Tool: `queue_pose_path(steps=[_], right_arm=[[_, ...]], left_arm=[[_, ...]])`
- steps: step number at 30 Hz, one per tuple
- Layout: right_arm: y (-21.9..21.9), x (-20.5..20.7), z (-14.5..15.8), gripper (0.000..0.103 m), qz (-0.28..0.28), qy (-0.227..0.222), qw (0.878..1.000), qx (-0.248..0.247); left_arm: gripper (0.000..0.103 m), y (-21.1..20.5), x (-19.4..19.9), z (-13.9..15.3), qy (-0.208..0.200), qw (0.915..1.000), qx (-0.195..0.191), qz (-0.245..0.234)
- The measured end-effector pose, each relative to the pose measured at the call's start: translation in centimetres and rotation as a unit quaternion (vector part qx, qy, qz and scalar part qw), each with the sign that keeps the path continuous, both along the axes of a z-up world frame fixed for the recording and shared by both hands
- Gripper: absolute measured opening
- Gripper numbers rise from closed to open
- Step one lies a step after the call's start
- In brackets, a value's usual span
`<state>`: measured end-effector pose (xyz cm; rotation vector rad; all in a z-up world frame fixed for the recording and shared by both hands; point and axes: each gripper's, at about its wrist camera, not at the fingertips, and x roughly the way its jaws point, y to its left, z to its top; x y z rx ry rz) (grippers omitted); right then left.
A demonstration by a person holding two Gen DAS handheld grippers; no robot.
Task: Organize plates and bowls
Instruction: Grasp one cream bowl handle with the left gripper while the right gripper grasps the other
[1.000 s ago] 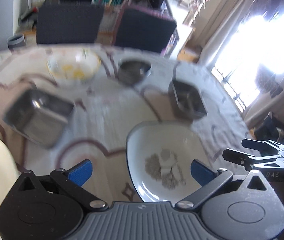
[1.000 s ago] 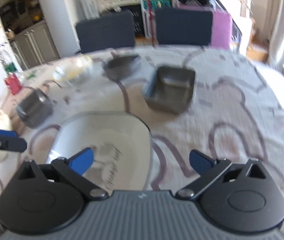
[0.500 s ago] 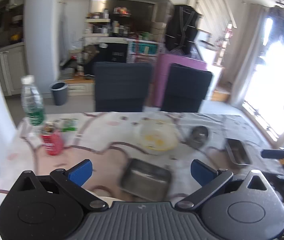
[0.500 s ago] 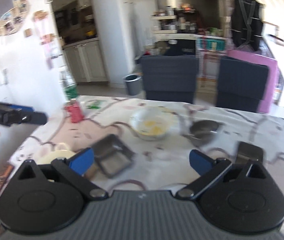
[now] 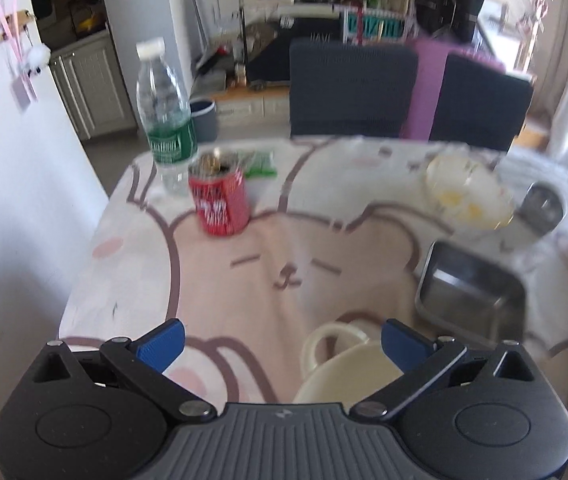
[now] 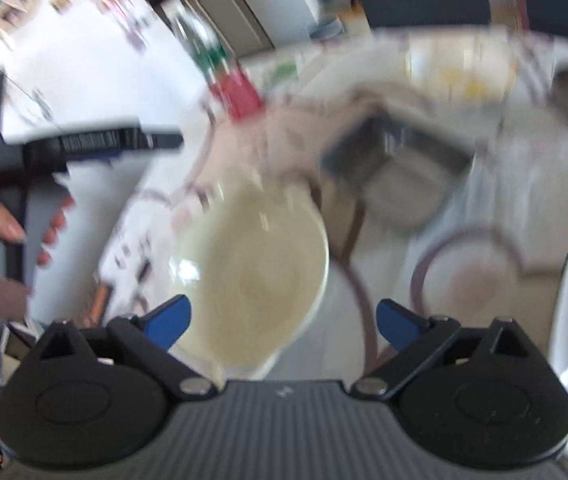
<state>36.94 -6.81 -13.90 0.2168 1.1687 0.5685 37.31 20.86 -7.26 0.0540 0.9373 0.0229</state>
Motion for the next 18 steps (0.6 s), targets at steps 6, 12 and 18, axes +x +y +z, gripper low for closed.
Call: queue_pose_path(steps=[6,12,18], right_arm=[[1.4,-1.4,-5.3,0.092,0.001,0.087,0.996,-0.006],[1.2,-2.2,-6.7,0.090,-0.003,0.100,0.995,0.011],[1.4,-2.4,-5.3,0.090,0.039,0.030,0.998,-0.048]], left_arm=[[0.103,-0.7,1.5,-3.6,0.026,0.9995,0.020,0.001],[0.103,-1.1,2.7,-5.4,0.047,0.9983,0.031,0.014],[0.103,-1.0,2.9,-6.0,0.055,0.9970,0.047,0.027]])
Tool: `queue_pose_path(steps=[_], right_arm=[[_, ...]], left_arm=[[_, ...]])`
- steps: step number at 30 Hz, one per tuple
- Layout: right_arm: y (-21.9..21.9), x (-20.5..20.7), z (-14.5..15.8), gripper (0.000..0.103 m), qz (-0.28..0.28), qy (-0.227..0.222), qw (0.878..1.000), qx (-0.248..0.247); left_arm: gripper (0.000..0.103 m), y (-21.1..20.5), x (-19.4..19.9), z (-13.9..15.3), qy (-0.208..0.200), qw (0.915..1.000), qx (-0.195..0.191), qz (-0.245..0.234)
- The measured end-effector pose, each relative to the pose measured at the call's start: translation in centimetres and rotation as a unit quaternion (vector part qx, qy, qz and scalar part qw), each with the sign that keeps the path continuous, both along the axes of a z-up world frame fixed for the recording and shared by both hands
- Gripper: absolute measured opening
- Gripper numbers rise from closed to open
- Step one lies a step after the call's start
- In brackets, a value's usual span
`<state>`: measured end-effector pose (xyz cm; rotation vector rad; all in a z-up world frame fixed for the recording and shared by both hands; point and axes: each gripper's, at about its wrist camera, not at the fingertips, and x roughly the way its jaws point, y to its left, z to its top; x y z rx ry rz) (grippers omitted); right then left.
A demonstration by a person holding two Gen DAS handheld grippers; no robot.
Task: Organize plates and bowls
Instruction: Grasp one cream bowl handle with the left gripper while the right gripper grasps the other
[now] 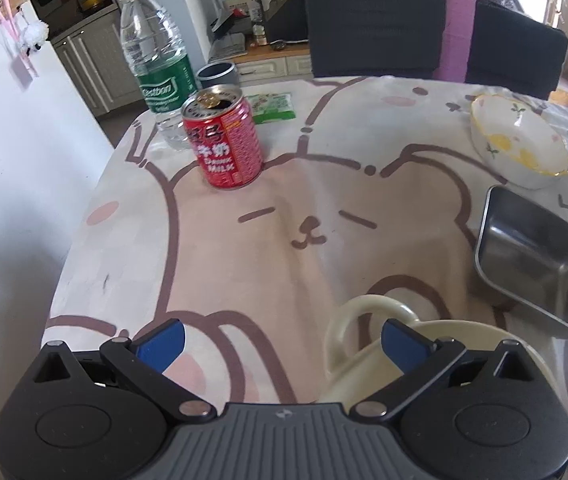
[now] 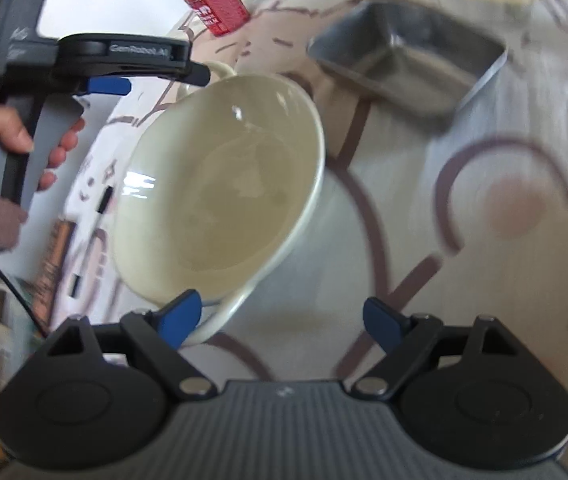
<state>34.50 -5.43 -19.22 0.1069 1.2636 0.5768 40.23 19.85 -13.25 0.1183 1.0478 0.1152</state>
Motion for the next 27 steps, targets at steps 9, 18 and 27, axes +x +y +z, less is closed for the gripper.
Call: queue_pose_path(steps=[9,18,27], right_arm=[[-2.7,1.9,0.8,0.090,0.025,-0.043,0.998,-0.040],[-4.1,3.6,2.2,0.089,0.006,-0.127,0.987,-0.095],[-7.2,7.4,2.2,0.074,-0.082,-0.090,0.993,0.012]], left_arm=[[0.103,1.7,-1.7,-0.5,0.028,0.9985,0.033,0.032],[0.103,4.9,-7.4,-1.1,0.039,0.9959,-0.054,0.061],[0.101,4.8,-11.6,-0.9,0.031,0.9910,-0.103,0.079]])
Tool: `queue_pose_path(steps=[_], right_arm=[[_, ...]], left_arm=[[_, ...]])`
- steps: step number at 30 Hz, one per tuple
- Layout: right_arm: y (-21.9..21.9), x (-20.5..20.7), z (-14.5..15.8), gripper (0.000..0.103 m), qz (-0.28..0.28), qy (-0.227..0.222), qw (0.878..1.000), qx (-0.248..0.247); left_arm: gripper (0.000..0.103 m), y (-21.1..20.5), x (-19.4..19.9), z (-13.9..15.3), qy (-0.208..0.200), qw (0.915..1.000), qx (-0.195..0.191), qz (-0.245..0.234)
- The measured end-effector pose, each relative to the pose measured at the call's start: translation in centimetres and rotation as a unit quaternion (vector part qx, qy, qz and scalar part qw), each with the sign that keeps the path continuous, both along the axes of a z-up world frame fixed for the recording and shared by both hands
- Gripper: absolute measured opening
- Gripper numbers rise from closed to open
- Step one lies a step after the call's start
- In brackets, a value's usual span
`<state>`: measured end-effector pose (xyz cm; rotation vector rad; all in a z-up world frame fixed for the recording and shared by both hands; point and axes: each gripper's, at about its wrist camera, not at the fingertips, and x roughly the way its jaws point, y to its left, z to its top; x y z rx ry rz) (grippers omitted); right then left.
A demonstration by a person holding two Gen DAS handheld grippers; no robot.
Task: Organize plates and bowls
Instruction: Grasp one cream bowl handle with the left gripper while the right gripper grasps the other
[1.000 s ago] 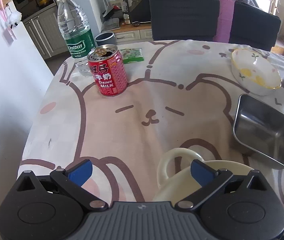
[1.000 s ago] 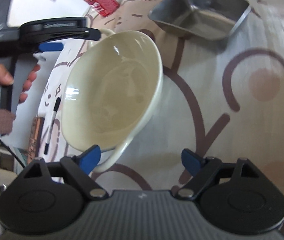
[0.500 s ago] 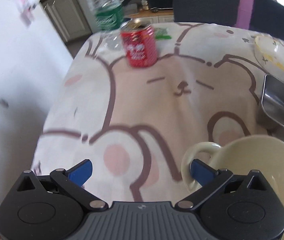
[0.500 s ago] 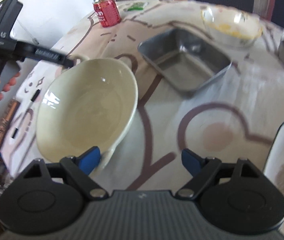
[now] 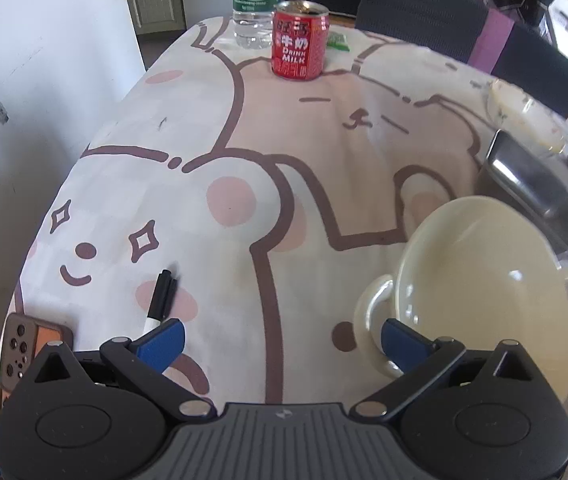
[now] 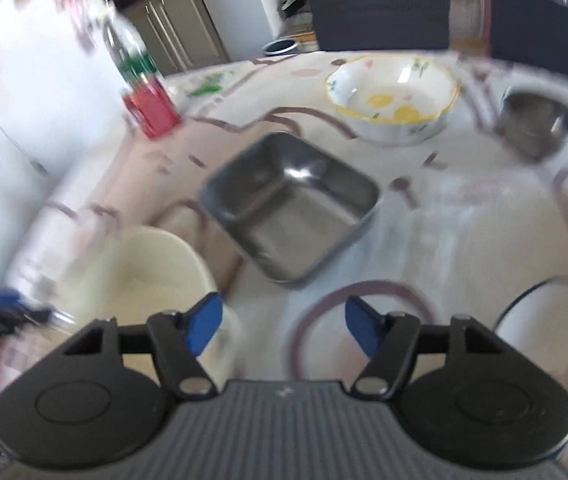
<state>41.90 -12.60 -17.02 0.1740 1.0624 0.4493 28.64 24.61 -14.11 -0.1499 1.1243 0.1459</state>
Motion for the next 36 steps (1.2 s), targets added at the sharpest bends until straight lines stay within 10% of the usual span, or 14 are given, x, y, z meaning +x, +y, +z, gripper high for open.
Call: queue_pose_path(steps=[4,12,15,20,36], right_arm=[[-1.8,0.5,-0.4,0.073,-0.029,0.046,0.995,0.089],[1.1,0.1,-1.7,0.072,0.003,0.055,0.996,0.063],[1.8,0.3,-2.4,0.057,0.008,0.067,0.996,0.066],[2.4,0.7,-3.1,0.023,0.006,0.075,0.996,0.052],[2.4,0.3,-3.1,0.023,0.023,0.080,0.996,0.028]], left_arm=[[0.094,0.3,-0.3,1.4,-0.040,0.9971,-0.065,-0.005],[0.048,-0.4,0.6,-0.7,-0.033,0.9891,-0.143,0.014],[0.036,-0.7,1.0,-1.7,-0.026,0.9858,-0.166,0.013],[0.028,-0.5,1.4,-2.3,-0.015,0.9860,-0.165,0.020],[0.027,-1.1,0.2,-1.2,-0.006,0.9852,-0.170,0.024]])
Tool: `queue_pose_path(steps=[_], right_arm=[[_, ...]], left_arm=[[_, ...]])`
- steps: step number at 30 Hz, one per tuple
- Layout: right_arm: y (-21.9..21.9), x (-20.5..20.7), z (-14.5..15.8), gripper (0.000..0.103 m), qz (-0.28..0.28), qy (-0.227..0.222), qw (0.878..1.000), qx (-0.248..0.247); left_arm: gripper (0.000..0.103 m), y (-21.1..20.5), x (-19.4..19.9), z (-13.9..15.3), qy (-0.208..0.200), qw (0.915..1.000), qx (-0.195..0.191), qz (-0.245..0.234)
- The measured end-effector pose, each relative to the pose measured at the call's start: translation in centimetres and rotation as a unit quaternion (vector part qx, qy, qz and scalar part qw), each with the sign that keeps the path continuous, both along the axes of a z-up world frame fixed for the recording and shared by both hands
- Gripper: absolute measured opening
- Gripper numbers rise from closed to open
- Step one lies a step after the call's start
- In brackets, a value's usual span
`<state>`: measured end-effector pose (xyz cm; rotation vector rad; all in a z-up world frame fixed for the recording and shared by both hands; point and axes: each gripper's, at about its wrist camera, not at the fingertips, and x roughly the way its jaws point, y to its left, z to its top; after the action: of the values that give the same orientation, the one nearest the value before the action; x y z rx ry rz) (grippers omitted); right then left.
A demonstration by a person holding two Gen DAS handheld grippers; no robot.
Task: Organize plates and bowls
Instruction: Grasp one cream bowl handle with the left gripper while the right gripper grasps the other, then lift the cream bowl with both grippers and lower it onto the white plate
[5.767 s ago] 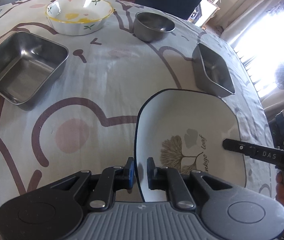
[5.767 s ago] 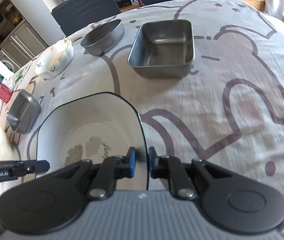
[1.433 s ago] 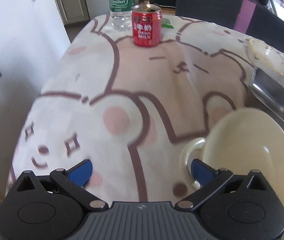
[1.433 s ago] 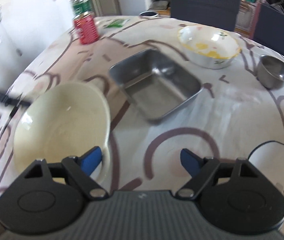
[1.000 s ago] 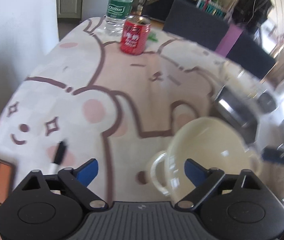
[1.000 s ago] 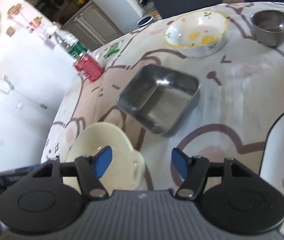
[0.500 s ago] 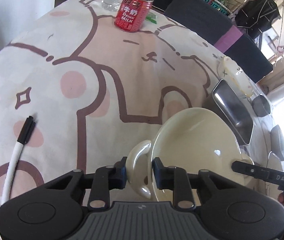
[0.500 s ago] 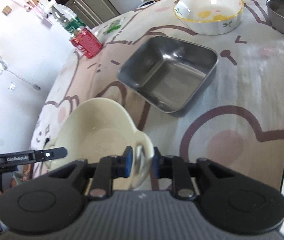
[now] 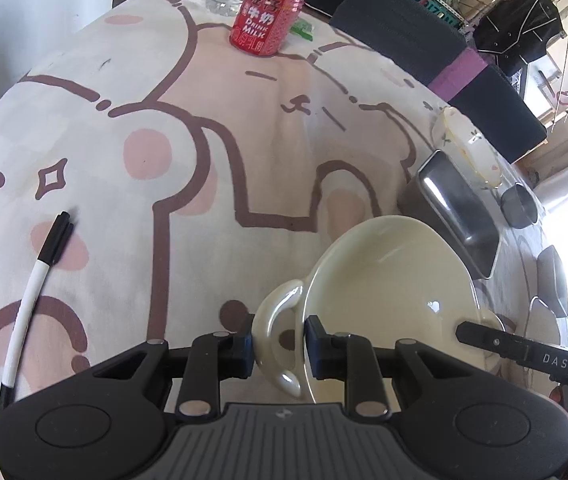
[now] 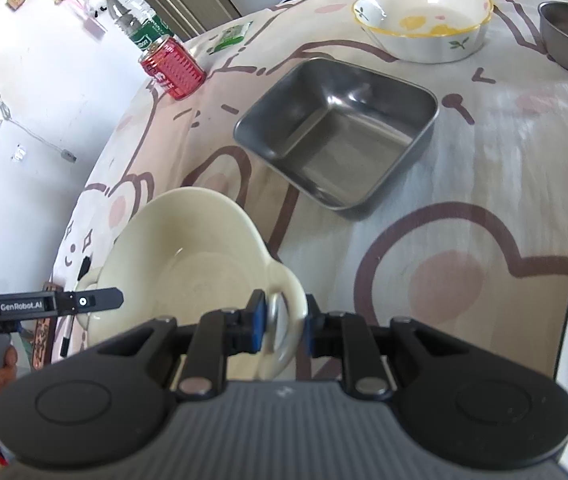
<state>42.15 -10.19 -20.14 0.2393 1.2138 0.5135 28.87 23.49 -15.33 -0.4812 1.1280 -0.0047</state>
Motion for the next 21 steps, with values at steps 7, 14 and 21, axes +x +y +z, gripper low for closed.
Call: queue_pose_path(steps=[7,14,21], right_arm=[[-2.9,-1.1,3.3,0.022,-0.023,-0.032,0.999,0.026],[-7.3,-2.3,6.5,0.022,-0.055,-0.068,0.995,0.038],[-12.8,-4.0,8.5,0.022,-0.104,-0.097,0.989,0.035]], left_arm=[[0.027,-2.4,0.0,3.9,-0.031,0.9995,0.002,-0.010],[0.026,-7.2,0.7,7.5,-0.064,0.9971,0.011,-0.039],[0.026,-13.1,1.4,9.1,-0.080,0.9945,0.001,-0.067]])
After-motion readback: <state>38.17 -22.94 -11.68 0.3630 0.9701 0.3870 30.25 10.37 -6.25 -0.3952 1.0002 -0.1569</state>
